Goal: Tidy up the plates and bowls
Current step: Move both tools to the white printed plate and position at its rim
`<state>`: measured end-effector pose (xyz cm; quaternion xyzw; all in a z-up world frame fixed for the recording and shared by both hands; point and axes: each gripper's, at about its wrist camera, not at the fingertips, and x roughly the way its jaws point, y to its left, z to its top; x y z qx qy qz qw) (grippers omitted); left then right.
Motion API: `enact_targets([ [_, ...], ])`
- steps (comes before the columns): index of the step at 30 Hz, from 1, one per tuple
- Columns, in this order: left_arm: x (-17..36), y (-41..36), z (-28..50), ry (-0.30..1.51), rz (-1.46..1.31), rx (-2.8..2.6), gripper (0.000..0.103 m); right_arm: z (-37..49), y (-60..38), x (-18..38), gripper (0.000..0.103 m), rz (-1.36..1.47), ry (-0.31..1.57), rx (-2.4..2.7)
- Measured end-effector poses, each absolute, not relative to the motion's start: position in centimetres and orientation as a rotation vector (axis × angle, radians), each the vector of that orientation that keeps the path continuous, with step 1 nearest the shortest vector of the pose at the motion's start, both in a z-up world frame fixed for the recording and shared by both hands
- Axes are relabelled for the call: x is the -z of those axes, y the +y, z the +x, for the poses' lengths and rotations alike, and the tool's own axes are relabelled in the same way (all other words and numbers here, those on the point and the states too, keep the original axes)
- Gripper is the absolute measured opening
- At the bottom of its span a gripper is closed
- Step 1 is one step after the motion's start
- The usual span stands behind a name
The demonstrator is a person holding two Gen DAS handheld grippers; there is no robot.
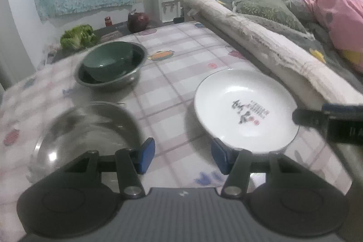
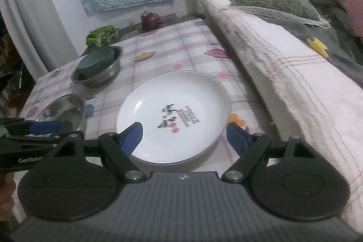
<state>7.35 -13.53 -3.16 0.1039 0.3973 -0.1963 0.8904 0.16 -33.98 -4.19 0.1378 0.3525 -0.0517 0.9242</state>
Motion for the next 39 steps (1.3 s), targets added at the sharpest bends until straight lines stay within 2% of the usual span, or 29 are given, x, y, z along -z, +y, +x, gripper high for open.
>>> enact_targets([
  [9, 6.1, -17.0, 9.3, 0.906, 0.130, 0.328, 0.056, 3.0, -37.5, 5.8, 0.077, 0.305, 0.750, 0.154],
  [17, 7.2, -18.2, 9.6, 0.906, 0.167, 0.299, 0.055, 6.0, -39.9, 7.4, 0.063, 0.352, 0.789, 0.141],
  [26, 8.2, -19.1, 10.7, 0.902, 0.178, 0.304, 0.056, 9.4, -40.2, 9.4, 0.055, 0.364, 0.825, 0.098],
  [33, 8.3, -19.2, 11.5, 0.902, 0.166, 0.315, 0.045, 10.9, -40.7, 10.3, 0.044, 0.395, 0.833, 0.077],
  [35, 8.3, -19.1, 11.7, 0.901, 0.161, 0.315, 0.043, 11.2, -40.6, 10.5, 0.036, 0.390, 0.836, 0.062],
  [39, 8.2, -19.2, 12.1, 0.900, 0.153, 0.331, 0.032, 11.9, -40.3, 10.6, 0.033, 0.356, 0.840, 0.047],
])
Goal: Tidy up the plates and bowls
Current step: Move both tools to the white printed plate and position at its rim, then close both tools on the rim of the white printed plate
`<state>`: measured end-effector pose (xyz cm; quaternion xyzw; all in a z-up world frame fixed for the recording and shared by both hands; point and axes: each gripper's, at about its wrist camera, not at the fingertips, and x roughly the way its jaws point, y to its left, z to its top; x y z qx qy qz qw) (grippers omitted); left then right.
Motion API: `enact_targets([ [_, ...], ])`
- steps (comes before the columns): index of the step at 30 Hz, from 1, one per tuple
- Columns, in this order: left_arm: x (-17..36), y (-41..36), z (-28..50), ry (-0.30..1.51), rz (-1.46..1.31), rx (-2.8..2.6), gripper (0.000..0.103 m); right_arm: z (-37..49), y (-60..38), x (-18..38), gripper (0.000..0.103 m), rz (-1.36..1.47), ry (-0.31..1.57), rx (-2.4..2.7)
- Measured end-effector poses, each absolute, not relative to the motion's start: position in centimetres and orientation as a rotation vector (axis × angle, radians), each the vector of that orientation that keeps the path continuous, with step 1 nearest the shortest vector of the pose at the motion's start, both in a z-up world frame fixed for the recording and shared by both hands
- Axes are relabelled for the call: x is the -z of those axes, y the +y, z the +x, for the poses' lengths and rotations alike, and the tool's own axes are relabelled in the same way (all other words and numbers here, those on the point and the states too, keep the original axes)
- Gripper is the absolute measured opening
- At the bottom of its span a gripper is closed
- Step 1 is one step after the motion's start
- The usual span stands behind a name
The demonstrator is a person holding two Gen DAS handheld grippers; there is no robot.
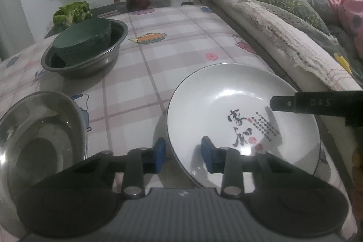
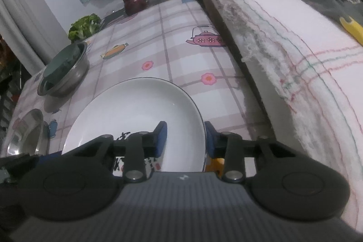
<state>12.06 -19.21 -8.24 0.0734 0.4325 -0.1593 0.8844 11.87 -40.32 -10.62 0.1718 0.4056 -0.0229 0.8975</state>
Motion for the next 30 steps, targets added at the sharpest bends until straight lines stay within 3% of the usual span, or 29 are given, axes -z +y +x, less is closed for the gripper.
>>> enact_targets([
  [5, 8.3, -19.3, 12.2, 0.890, 0.156, 0.339, 0.029, 12.1, -40.6, 10.7, 0.029, 0.350, 0.842, 0.043],
  [30, 7.3, -14.5, 7.2, 0.940, 0.188, 0.355, 0.029, 6.4, -36.0, 10.3, 0.030, 0.338, 0.872, -0.014],
])
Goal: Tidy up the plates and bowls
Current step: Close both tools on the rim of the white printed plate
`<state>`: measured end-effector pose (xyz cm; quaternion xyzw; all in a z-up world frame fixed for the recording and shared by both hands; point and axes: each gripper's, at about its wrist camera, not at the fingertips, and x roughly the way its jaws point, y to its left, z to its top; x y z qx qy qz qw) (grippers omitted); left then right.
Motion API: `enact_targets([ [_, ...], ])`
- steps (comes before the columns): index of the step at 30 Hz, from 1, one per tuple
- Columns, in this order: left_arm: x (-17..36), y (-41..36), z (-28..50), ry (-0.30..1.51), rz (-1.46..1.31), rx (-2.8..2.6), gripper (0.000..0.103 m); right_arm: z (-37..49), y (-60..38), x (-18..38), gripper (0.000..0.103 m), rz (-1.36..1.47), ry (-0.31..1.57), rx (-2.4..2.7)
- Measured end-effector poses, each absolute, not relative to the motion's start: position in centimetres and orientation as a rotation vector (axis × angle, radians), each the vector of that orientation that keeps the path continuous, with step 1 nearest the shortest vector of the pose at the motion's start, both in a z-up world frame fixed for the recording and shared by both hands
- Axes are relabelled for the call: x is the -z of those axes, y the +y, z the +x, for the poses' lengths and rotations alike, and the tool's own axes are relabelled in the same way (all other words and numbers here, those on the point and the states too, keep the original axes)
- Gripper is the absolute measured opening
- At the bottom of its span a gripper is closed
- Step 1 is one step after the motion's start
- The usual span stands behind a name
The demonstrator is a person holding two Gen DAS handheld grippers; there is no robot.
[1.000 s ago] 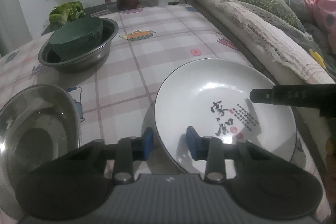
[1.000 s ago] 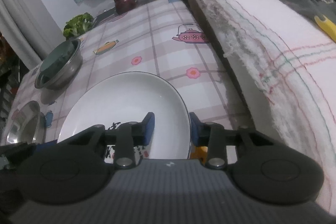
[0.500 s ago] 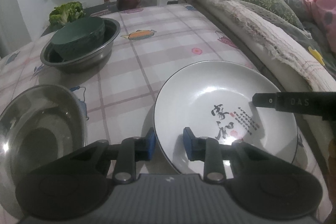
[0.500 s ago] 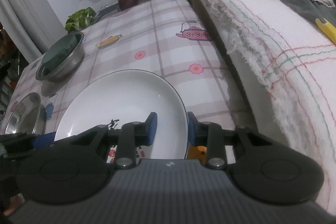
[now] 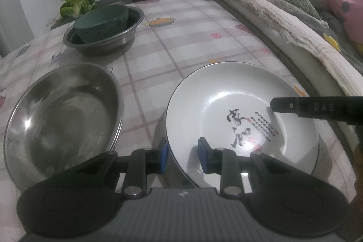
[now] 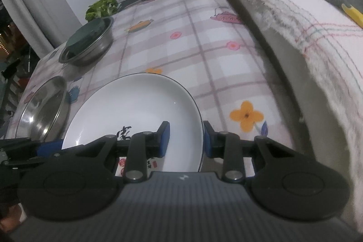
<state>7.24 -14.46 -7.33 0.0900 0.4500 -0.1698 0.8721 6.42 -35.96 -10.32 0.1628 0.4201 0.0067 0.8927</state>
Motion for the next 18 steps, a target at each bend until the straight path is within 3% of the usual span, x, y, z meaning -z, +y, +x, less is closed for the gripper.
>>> enact_targets([
  [18, 7.4, -12.6, 4.9, 0.922, 0.174, 0.354, 0.031, 2.9, -35.0, 9.7, 0.029, 0.337, 0.852, -0.025],
])
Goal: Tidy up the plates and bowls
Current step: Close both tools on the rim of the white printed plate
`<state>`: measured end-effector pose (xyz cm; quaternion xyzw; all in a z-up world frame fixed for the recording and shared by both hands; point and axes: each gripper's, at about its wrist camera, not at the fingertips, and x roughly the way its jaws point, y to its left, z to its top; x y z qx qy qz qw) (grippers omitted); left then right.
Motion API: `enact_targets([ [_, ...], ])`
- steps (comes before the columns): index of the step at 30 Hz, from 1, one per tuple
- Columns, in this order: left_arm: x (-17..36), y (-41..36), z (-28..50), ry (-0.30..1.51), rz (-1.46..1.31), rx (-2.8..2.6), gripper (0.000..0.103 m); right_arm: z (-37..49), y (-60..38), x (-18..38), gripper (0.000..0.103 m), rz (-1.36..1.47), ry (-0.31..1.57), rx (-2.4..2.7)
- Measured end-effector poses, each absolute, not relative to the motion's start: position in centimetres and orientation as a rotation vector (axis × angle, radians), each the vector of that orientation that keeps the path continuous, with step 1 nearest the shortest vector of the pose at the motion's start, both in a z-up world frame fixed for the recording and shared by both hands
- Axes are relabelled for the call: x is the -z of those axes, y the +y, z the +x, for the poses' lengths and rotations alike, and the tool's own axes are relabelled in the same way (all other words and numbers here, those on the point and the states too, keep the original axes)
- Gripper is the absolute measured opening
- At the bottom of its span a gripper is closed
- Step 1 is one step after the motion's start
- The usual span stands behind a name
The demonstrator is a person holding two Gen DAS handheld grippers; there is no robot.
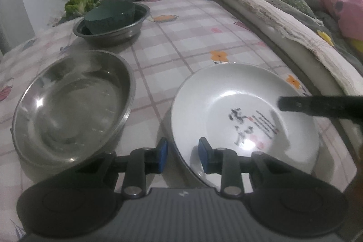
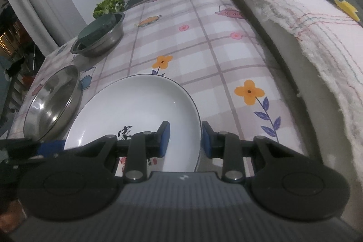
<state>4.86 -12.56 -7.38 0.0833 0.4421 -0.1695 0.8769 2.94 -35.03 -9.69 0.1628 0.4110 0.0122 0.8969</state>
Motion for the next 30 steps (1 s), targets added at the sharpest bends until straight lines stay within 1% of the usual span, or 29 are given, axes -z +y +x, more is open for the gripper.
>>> enact_targets([
  [5, 7.4, -12.6, 5.7, 0.899, 0.170, 0.337, 0.032, 2.1, -35.2, 9.5, 0.028, 0.334, 0.859, -0.018],
  [7, 7.5, -12.6, 5.9, 0.896, 0.161, 0.341, 0.027, 2.0, -35.0, 9.7, 0.028, 0.321, 0.870, -0.015],
  [9, 7.3, -12.5, 6.0, 0.889, 0.149, 0.341, 0.019, 1.9, -34.7, 9.9, 0.028, 0.314, 0.880, -0.010],
  [11, 7.3, -12.6, 6.0, 0.883, 0.148, 0.341, 0.016, 1.9, -34.6, 10.1, 0.026, 0.314, 0.884, -0.008],
  [13, 7.2, -12.7, 6.0, 0.881, 0.155, 0.337, 0.015, 1.9, -34.4, 10.1, 0.025, 0.317, 0.886, -0.014],
  [30, 6.6, -11.3, 4.5, 0.910, 0.122, 0.361, 0.015, 3.8, -34.3, 10.1, 0.025, 0.298, 0.875, -0.001],
])
